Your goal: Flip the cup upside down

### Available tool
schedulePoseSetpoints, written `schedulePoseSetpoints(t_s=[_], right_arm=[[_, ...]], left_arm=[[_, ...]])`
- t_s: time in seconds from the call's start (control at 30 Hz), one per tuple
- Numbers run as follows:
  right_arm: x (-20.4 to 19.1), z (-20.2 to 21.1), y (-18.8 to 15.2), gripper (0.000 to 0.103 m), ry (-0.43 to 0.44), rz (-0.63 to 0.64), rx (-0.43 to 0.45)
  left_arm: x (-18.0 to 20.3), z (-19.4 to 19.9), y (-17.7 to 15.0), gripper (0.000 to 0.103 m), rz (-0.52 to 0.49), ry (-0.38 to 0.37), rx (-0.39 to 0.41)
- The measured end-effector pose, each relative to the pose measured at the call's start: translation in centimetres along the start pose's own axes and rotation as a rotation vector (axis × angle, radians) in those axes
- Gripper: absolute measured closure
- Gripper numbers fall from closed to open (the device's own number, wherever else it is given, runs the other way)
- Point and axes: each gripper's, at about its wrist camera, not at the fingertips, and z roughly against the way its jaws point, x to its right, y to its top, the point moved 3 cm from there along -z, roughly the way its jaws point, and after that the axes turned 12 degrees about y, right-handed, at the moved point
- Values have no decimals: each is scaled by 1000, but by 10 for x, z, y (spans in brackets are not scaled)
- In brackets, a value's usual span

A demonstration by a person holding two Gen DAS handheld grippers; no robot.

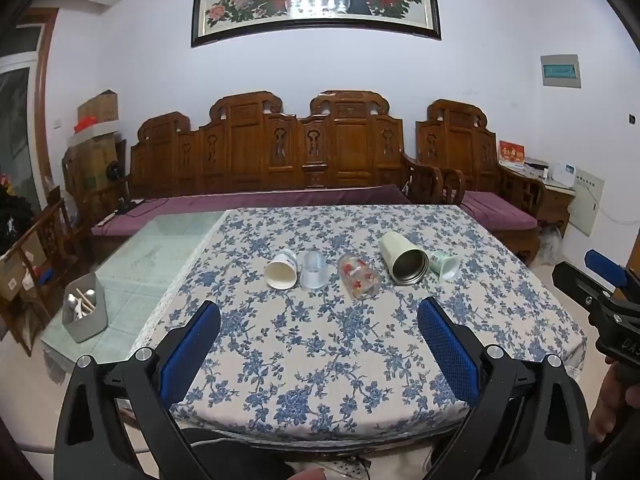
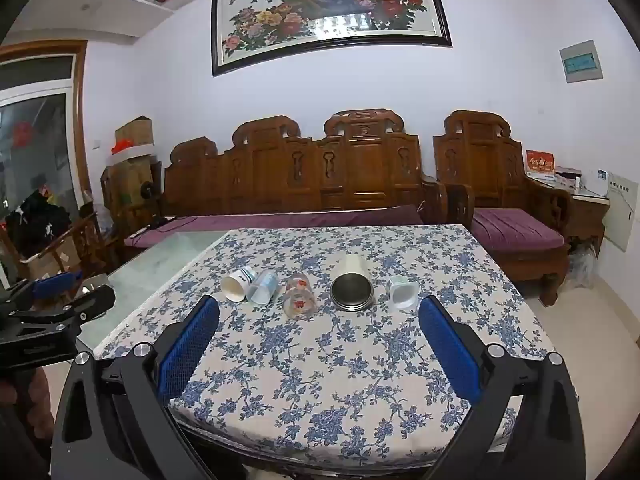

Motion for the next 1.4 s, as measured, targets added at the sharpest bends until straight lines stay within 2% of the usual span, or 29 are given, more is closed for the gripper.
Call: schedulePoseSetpoints(t_s=[0.8, 1.4], right_arm=[[3, 0, -2, 2, 1, -3, 2], [-1, 4, 2, 2, 4, -7, 12]], left_arm=[[1, 10, 13, 8, 5, -10, 21], [2, 12, 10, 8, 5, -9, 30]])
